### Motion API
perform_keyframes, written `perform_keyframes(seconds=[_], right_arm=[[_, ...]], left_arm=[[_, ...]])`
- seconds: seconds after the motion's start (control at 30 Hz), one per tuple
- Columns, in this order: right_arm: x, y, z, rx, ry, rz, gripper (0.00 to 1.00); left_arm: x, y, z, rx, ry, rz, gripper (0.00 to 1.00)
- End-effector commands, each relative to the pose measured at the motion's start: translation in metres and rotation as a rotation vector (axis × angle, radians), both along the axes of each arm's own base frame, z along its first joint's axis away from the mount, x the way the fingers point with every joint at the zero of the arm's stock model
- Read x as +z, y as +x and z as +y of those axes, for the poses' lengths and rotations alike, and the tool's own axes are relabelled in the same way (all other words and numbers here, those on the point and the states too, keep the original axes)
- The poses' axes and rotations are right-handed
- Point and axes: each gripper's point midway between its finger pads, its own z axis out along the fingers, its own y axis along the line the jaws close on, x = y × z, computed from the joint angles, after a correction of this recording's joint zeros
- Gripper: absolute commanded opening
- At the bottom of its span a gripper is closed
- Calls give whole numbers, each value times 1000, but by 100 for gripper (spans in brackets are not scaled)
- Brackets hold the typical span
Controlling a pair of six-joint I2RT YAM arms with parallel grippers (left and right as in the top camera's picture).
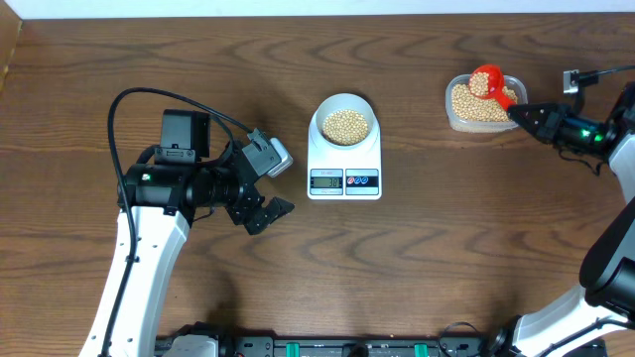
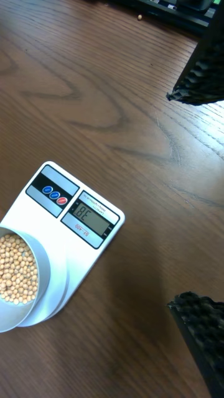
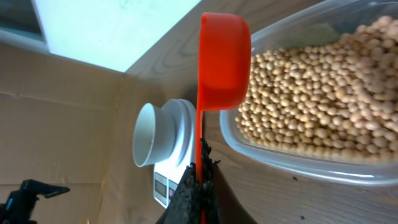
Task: Scoop item into bowl and weigh 50g on scale
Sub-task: 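Dip the red scoop into the soybean tub with the right gripper, then lift the filled scoop and carry it left over the white bowl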
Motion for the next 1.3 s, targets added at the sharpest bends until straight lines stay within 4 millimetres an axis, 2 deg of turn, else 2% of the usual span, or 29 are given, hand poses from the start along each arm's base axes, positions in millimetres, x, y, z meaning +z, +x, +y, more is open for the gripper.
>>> perform_keyframes(seconds=[0.0, 0.23, 0.5, 0.8, 0.9, 1.1, 1.27], right_arm=[[6, -1, 18, 48, 71, 5, 1], [12, 2, 51, 123, 96, 1, 1], [19, 7, 107, 234, 103, -22, 1], [21, -2, 171, 381, 77, -66, 1], [16, -7, 195, 446, 6, -132, 1], [5, -13, 220, 543, -135, -287, 1], [-7, -18, 228, 621, -264, -412, 1]], left_arm=[[11, 2, 0, -11, -3, -38, 98], [11, 2, 0, -11, -3, -38, 99], [11, 2, 0, -11, -3, -38, 99], [11, 2, 0, -11, -3, -38, 99], [11, 2, 0, -11, -3, -38, 99], [11, 2, 0, -11, -3, -38, 99], [11, 2, 0, -11, -3, -38, 99]])
